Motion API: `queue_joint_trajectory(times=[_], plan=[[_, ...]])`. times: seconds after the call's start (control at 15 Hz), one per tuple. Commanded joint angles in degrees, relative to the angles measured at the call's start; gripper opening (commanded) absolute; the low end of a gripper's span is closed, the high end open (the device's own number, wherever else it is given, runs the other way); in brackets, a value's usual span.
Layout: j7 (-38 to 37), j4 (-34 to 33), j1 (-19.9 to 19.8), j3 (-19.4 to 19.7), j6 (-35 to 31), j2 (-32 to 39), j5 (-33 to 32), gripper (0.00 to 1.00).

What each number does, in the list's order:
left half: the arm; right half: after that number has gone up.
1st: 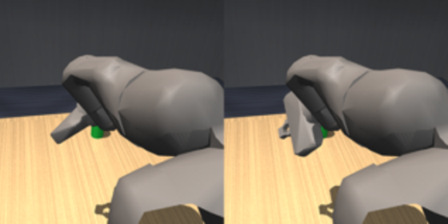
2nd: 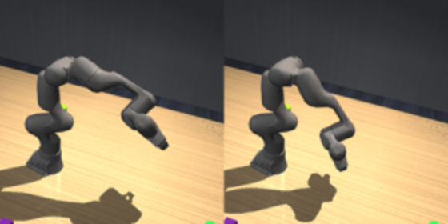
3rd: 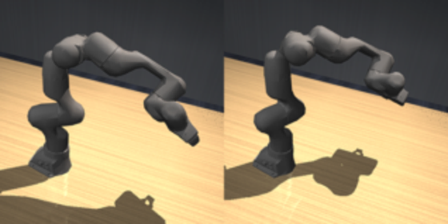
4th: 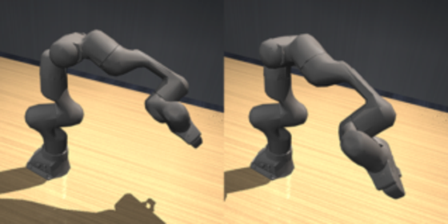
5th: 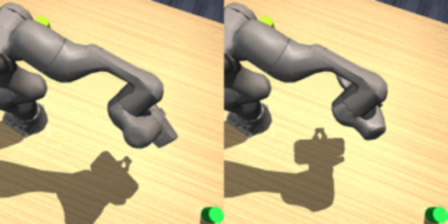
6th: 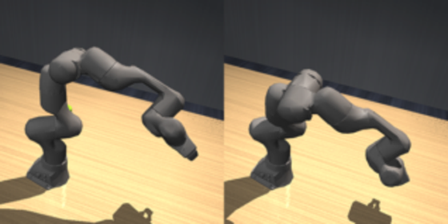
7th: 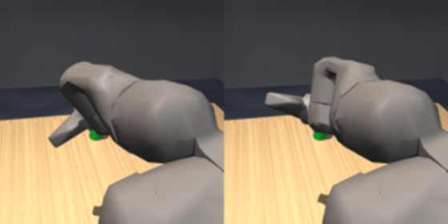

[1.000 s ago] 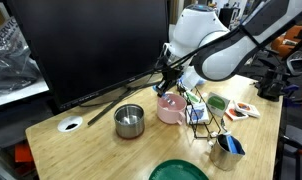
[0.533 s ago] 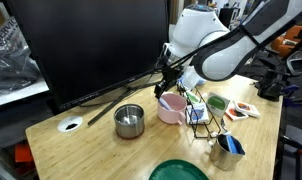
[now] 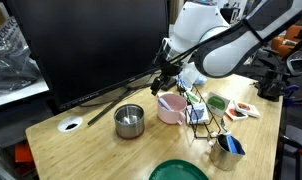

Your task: Remove the fork from the green plate and place it inside the pink mug

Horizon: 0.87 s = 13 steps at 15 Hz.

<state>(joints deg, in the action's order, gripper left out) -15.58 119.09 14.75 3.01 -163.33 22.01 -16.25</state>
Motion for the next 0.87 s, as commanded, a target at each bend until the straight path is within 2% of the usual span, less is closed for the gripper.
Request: queue_joint_trajectory(times=[0.0, 0.13, 0.2, 0.27, 0.4, 0.8], plan=[[-0.2, 1.5, 1.6, 1.3, -1.6, -2.5, -1.6, 1.0], [0.2, 1.8, 1.7, 0.6, -1.1, -3.7, -1.3, 1.0], [3.5, 2.7, -0.5, -3.2, -0.4, -4.8, 2.8, 1.0], [0.9, 0.5, 1.1, -0.6, -0.5, -2.6, 0.5, 1.0], [1.9, 1.3, 0.9, -2.1, -0.5, -3.6, 2.0, 1.0], [2.3, 1.7, 0.4, -2.2, -0.5, -3.8, 2.2, 1.0]])
